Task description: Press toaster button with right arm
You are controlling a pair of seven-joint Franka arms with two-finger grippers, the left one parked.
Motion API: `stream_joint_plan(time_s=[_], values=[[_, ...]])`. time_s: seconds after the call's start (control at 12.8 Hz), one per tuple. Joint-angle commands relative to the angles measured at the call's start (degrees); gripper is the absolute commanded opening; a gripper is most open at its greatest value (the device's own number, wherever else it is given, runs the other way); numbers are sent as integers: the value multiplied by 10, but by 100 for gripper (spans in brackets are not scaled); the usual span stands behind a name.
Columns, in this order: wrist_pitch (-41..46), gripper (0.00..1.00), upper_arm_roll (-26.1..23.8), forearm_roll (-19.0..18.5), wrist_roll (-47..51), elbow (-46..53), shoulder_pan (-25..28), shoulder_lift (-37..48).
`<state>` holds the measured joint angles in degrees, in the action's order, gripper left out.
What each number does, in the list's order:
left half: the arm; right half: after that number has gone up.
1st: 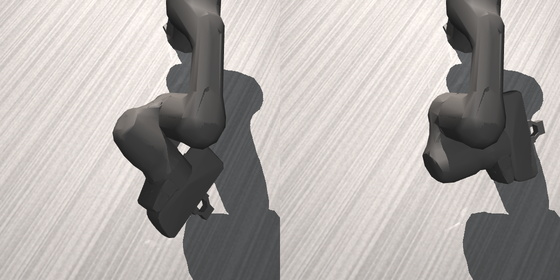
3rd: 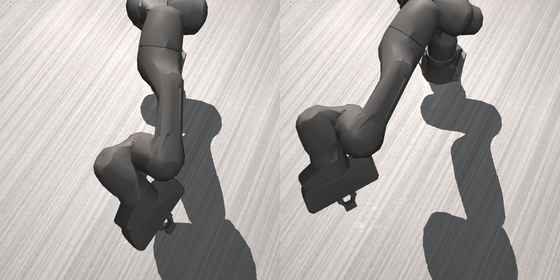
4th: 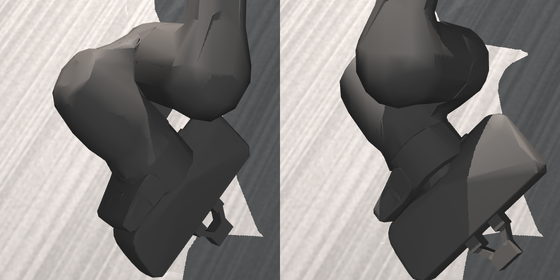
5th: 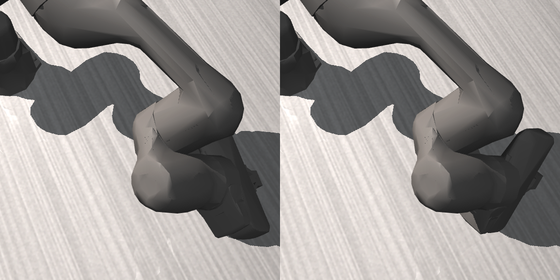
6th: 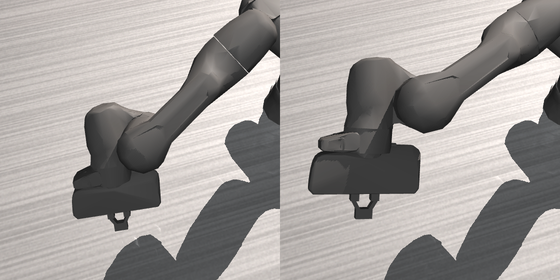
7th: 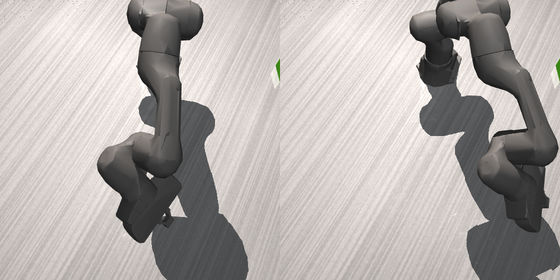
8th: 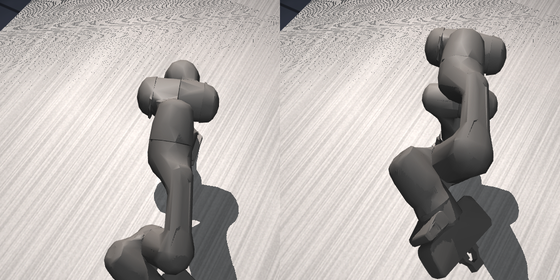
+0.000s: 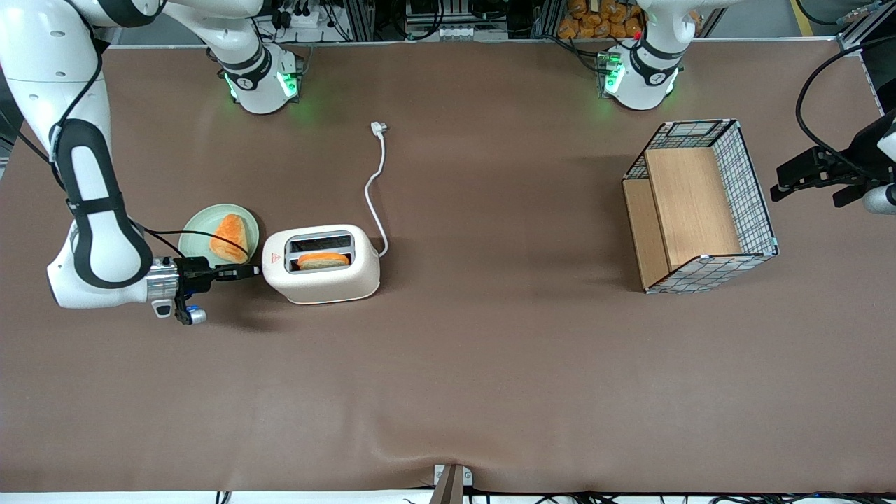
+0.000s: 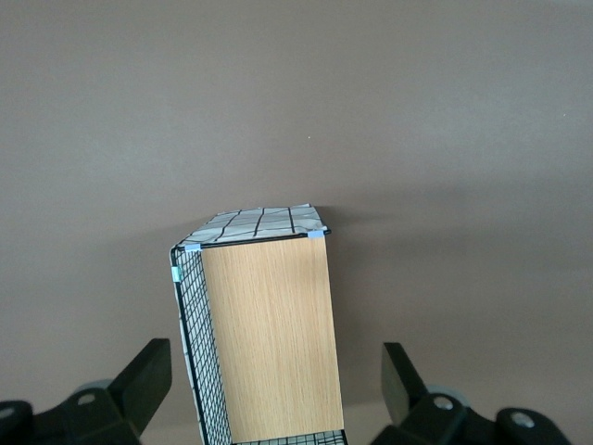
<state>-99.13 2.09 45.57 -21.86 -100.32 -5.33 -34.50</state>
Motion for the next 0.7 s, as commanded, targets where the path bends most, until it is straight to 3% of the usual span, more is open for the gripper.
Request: stream_joint_plan(time_s=[0.0,0.31,0.62], values=[[32,0,-4,7,41,28,-3,12],[102,0,0,-32,139,95,-2,34],[178,17,13,-79,252,186,0,57]])
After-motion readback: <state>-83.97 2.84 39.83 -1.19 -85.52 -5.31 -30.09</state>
